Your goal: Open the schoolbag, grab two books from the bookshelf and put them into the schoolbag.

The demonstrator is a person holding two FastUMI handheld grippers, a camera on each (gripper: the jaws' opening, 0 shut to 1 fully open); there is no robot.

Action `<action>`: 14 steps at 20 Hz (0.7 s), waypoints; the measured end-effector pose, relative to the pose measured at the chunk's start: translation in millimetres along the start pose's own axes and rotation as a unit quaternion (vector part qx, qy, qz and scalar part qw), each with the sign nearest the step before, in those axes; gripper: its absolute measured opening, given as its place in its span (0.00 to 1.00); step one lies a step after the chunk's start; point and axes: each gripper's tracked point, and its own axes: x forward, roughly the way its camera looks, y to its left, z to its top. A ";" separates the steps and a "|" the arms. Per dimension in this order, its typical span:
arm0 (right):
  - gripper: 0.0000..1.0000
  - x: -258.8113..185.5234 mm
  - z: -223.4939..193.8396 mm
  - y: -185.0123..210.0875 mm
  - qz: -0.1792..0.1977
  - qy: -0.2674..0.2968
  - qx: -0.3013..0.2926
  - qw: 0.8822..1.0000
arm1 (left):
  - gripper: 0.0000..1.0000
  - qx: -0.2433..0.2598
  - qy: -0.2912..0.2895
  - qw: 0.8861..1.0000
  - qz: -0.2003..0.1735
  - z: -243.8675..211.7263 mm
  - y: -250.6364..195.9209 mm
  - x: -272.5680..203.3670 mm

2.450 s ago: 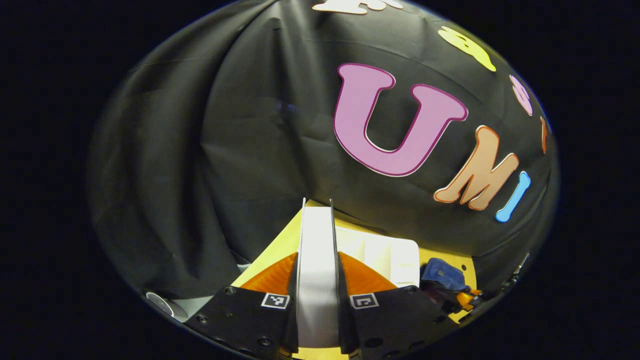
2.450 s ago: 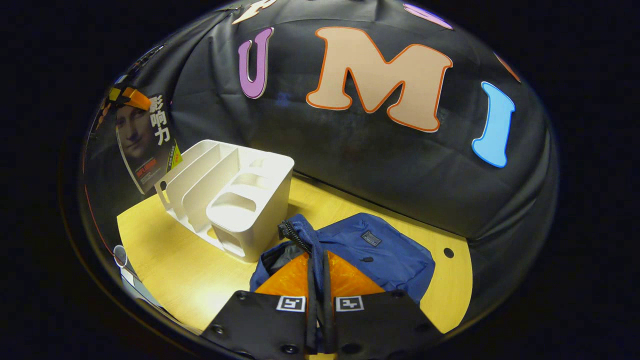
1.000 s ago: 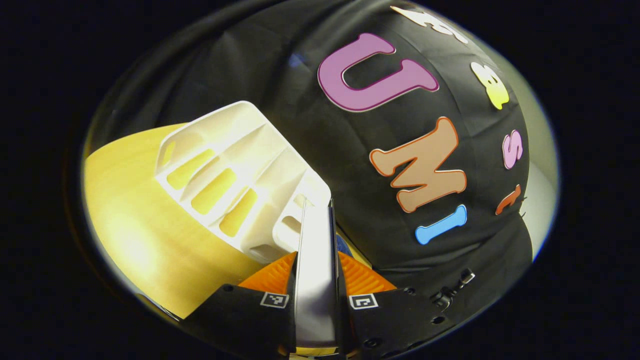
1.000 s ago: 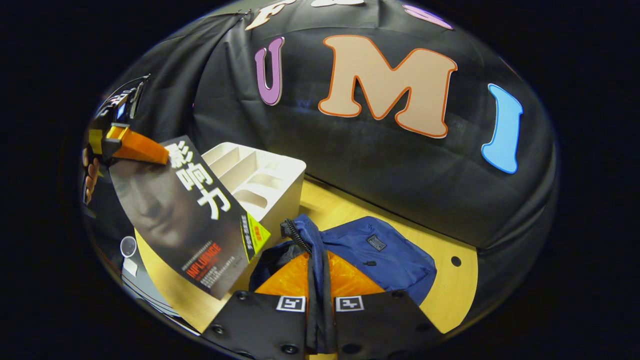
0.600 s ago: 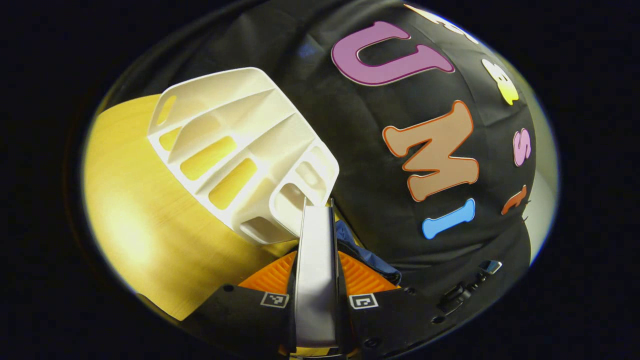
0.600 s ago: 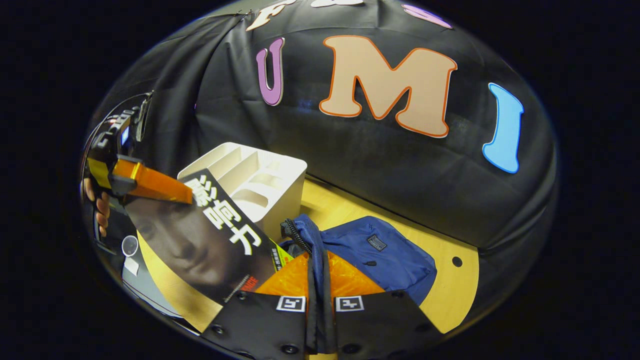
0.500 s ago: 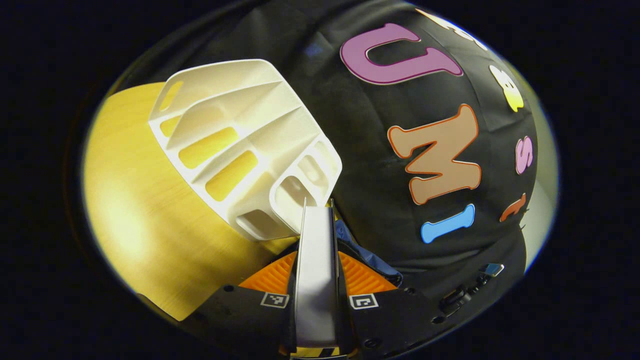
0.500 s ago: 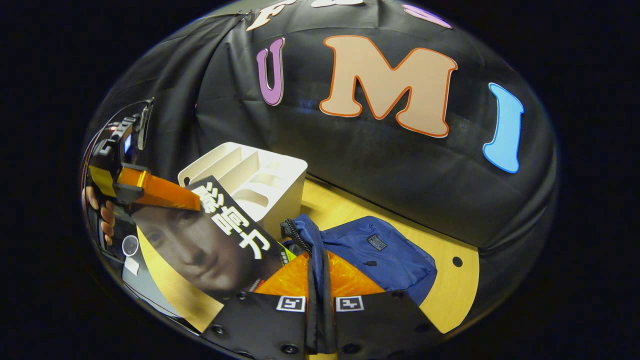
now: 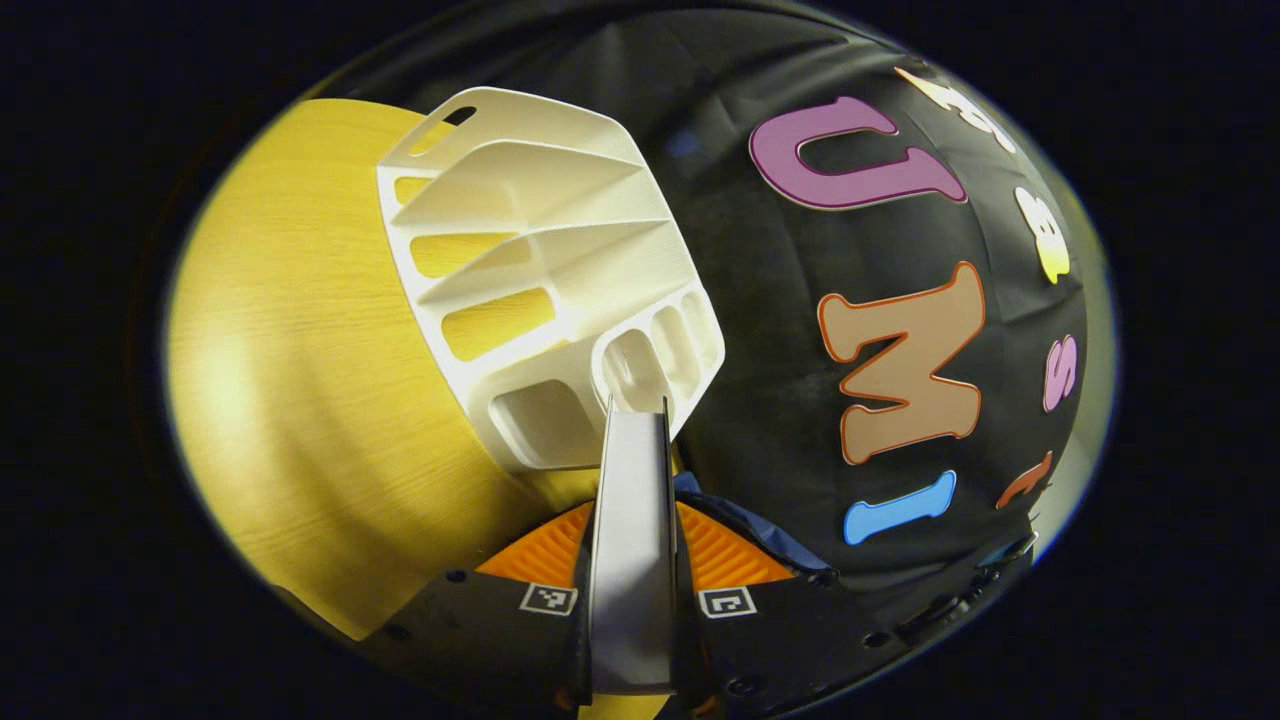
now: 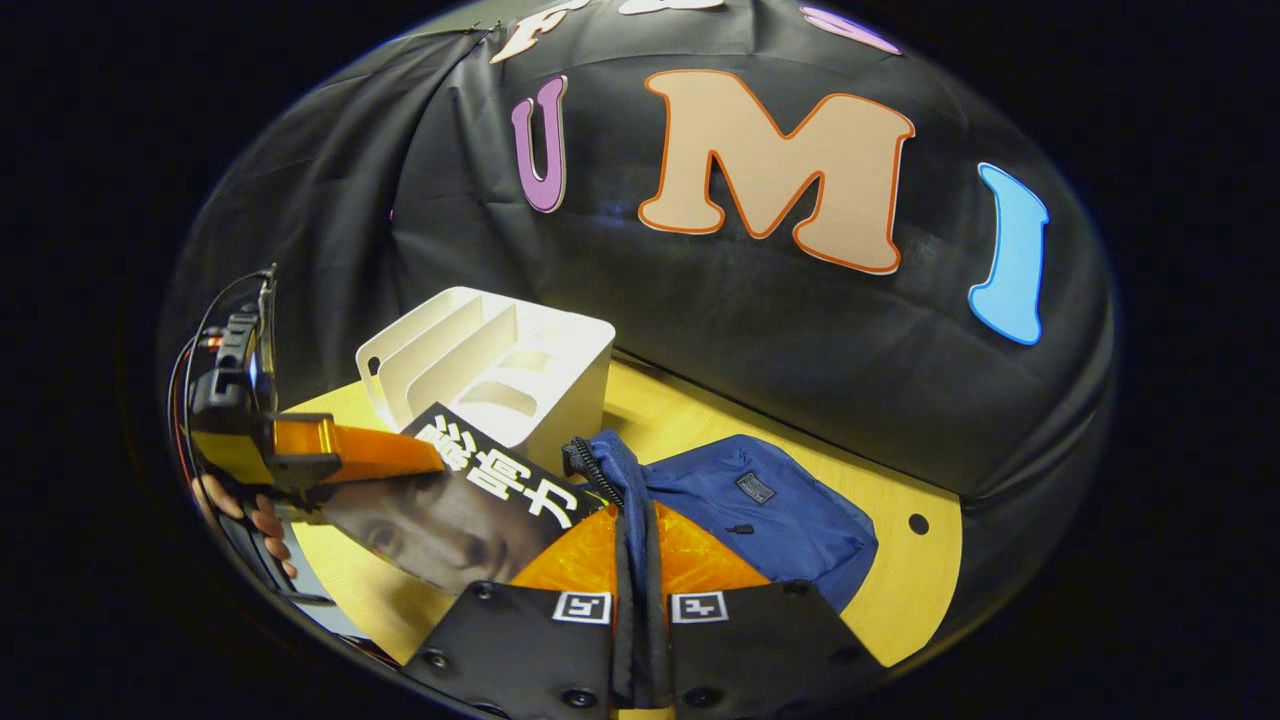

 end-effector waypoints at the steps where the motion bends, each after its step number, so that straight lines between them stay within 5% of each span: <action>1: 0.08 0.8 0.7 0.6 0.001 0.000 -0.002 1.000 | 0.30 -0.006 -0.004 1.000 -0.002 -5.5 0.6 1.0; 14: 0.08 2.3 -0.7 18.6 0.032 0.007 -0.032 0.999 | 0.33 -0.002 0.066 0.998 -0.013 -85.2 -1.5 30.5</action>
